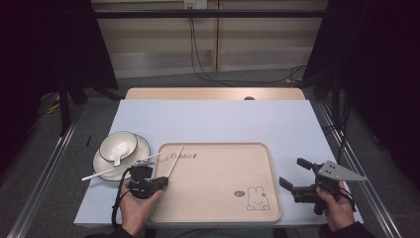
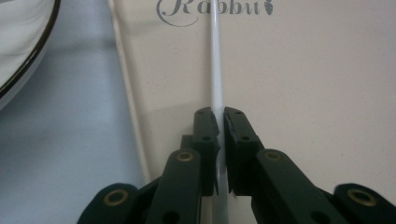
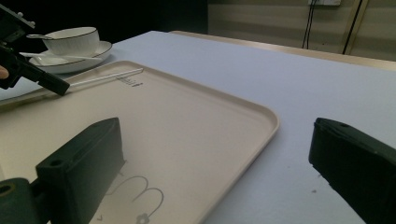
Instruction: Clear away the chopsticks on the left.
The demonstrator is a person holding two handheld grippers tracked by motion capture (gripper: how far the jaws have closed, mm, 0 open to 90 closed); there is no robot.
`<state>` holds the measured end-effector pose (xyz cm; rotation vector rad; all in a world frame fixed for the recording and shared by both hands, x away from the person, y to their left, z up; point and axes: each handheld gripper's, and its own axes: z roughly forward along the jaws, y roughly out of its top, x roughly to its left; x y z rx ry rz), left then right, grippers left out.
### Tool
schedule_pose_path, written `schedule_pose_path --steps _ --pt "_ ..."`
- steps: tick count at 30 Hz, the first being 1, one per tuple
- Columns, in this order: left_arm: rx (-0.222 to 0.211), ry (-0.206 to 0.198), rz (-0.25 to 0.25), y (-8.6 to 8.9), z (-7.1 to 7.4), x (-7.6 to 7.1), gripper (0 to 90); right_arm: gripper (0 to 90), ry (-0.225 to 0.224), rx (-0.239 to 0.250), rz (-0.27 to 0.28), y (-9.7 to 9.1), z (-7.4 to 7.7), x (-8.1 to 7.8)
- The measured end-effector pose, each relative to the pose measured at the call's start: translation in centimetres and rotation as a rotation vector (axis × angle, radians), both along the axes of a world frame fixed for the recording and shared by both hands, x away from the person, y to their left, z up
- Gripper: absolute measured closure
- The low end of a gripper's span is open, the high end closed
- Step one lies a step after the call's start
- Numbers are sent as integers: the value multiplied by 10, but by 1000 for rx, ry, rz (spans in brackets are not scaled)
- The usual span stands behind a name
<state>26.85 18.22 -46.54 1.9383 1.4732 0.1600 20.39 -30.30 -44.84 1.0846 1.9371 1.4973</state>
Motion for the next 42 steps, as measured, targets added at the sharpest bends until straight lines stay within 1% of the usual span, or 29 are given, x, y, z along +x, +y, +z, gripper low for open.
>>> schedule_pose_path --steps 9,11,12,13,14,15,17,18,19,20,22,23,24,25,26,27,28,29,30,31,32,33,34,35,36,37,39,41,42 --pt "-10 8 -28 2 1 1 787 28 3 2 1 0 0 0" --pt "-9 -3 -26 3 1 1 693 28 2 1 4 0 0 0" --pt "-29 -19 -44 3 2 1 691 28 2 3 4 0 0 0" --pt "-29 -19 -44 3 2 1 684 28 2 3 4 0 0 0" --pt "-43 -45 -64 3 4 0 663 28 0 2 3 -1 0 0" --pt "-43 -45 -64 3 4 0 646 28 0 4 3 -1 0 0" --pt "-53 -69 -87 5 7 -1 614 28 -2 7 2 -1 0 0" --pt "-54 -112 -101 6 10 -3 575 28 -4 6 3 -1 0 0" --pt "-54 -112 -101 6 10 -3 552 28 -4 6 3 -1 0 0" --pt "-80 -149 -138 10 14 -5 517 28 -5 6 3 0 1 0" --pt "-98 -180 -162 14 17 -7 449 28 -6 7 2 -1 1 0" --pt "-98 -180 -162 14 17 -7 423 28 -6 7 2 -1 1 0" --pt "-121 -210 -192 19 20 -10 379 28 -8 1 2 -1 1 0" --pt "-121 -210 -192 19 20 -10 343 28 -8 1 2 -1 1 0" --pt "-145 -226 -203 23 22 -11 288 28 -7 3 3 -1 1 -1" --pt "-145 -226 -203 23 22 -11 260 28 -8 3 4 -1 1 -1" --pt "-147 -263 -219 26 24 -13 239 28 -8 1 2 -1 1 0" --pt "-147 -263 -219 26 24 -13 227 28 -8 1 2 -1 1 0" --pt "-155 -295 -243 31 27 -15 207 28 -8 1 2 -1 1 0" --pt "-155 -295 -243 31 27 -15 192 28 -8 1 2 -1 1 0" --pt "-152 -339 -262 38 31 -18 182 28 -8 2 3 -1 1 -1" --pt "-152 -339 -262 38 31 -18 165 28 -8 2 3 -1 1 -1" --pt "-161 -360 -291 45 33 -20 151 28 -8 1 2 -1 1 0" --pt "-161 -360 -291 45 33 -20 144 28 -8 1 2 -1 1 0" --pt "-141 -400 -312 55 35 -22 139 28 -8 1 2 -1 1 0" --pt "-141 -400 -312 55 35 -22 130 28 -8 1 2 -1 1 0" --pt "-141 -400 -318 66 37 -22 103 27 -8 1 1 -1 1 0" --pt "-162 -384 -315 84 38 -21 76 28 -10 -1 1 -1 1 0" --pt "-162 -384 -315 84 38 -21 58 28 -10 -1 1 -1 1 0"
